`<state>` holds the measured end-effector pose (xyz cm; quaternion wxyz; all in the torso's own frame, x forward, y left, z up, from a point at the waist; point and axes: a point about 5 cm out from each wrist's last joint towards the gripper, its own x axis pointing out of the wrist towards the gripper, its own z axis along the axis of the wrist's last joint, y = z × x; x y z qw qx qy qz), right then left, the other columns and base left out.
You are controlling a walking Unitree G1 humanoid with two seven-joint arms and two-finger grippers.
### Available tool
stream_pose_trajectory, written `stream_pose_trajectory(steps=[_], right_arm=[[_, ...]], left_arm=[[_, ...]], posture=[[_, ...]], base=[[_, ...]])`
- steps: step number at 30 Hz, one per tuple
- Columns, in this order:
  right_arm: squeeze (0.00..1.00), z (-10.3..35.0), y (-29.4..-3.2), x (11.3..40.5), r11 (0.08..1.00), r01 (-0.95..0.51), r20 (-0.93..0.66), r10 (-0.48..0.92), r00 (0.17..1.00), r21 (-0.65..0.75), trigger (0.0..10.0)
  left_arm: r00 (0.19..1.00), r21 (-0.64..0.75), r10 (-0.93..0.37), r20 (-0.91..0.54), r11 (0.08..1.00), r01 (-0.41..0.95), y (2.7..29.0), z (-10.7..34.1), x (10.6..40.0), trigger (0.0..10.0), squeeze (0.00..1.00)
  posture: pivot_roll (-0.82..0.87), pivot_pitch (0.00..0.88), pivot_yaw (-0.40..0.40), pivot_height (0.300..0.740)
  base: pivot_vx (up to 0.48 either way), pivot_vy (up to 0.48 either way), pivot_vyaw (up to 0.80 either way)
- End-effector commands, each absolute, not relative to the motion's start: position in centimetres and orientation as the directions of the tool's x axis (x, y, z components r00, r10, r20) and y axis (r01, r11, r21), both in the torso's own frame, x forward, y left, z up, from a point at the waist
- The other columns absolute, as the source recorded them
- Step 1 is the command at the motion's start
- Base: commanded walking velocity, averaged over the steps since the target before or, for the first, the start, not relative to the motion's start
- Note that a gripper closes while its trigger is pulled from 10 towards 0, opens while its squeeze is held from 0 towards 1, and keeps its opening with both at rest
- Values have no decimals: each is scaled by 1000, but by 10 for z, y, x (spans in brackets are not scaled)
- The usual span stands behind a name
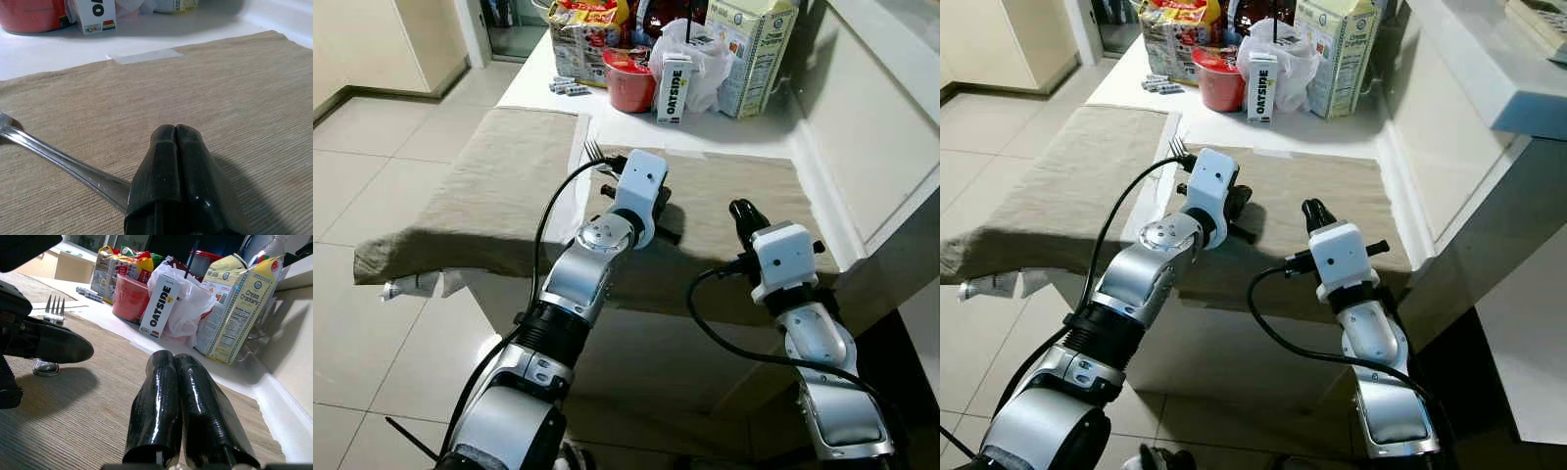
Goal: Setting the table
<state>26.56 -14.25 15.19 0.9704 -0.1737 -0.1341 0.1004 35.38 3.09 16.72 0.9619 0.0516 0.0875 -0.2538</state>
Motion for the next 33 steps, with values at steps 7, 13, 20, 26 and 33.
stream_pose_trajectory(steps=[7,13,20,26,33], right_arm=[[0,152,-146,264,923,-140,221,230,948,-358,10000],[0,151,-146,266,922,-143,214,231,949,-360,10000],[0,149,-144,267,920,-155,207,241,948,-359,10000],[0,149,-143,269,917,-163,204,250,947,-364,10000],[0,148,-142,269,915,-169,197,254,947,-366,10000]], left_arm=[[836,61,-493,-242,852,520,41,161,349,10000,0],[836,85,-461,-299,859,504,67,152,346,10000,0],[851,124,-414,-324,873,472,92,149,343,10000,0],[852,135,-407,-330,873,470,103,152,337,10000,0],[842,168,-428,-329,851,498,114,156,325,10000,0]], posture=[[-81,72,6,740],[-71,75,5,740],[-48,74,-2,740],[-39,73,-8,740],[-33,70,-12,740]], base=[[0,0,0],[0,0,0],[0,0,0],[0,0,0],[0,0,0]])
